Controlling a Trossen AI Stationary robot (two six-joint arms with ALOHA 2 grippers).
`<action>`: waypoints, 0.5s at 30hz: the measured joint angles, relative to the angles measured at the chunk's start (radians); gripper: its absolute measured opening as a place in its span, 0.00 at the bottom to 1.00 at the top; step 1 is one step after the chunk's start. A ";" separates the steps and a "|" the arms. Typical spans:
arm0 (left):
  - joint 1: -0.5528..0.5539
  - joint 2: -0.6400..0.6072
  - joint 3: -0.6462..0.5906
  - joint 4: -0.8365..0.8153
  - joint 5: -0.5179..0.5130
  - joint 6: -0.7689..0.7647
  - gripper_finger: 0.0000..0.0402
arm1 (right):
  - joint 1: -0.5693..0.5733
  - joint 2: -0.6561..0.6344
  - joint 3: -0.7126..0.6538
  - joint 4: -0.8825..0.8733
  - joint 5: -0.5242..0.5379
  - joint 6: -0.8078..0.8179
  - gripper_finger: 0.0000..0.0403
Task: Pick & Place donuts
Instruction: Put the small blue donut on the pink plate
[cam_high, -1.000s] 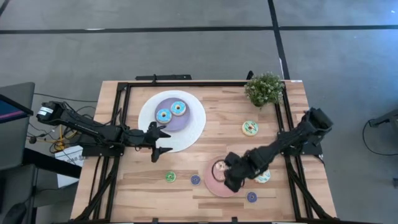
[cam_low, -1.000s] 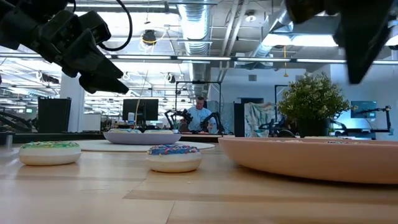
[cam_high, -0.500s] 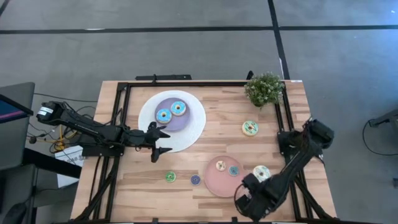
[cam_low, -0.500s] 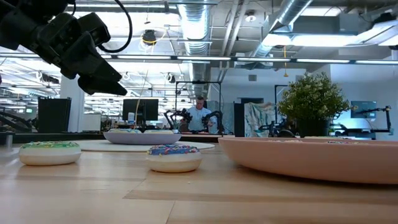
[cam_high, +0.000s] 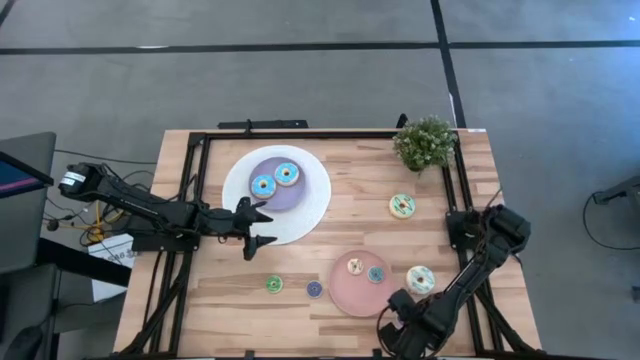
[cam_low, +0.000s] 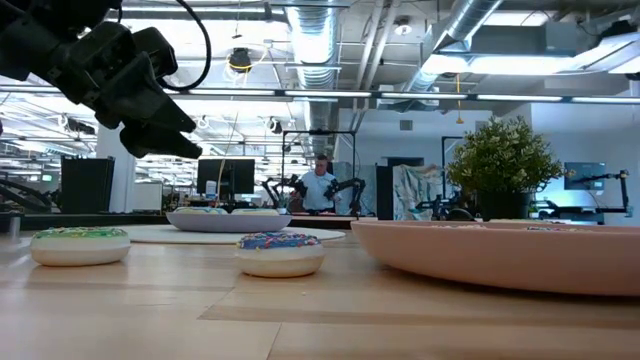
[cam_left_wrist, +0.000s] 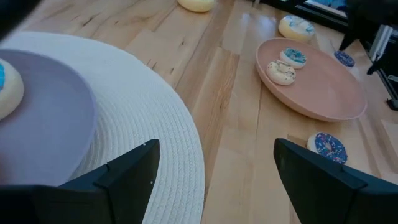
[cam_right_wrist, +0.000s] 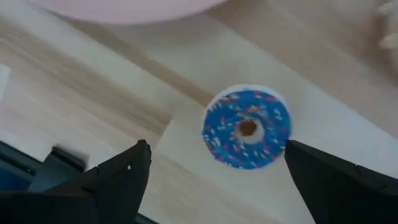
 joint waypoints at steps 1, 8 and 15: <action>0.000 0.000 0.000 0.002 0.000 0.000 0.77 | 0.004 0.000 -0.018 0.021 0.000 0.006 0.88; 0.000 0.000 0.000 0.004 0.000 0.000 0.77 | 0.010 -0.003 -0.063 0.039 0.001 0.025 0.84; 0.000 0.000 0.000 0.004 -0.020 0.000 0.77 | 0.010 -0.004 -0.064 0.025 0.007 0.012 0.84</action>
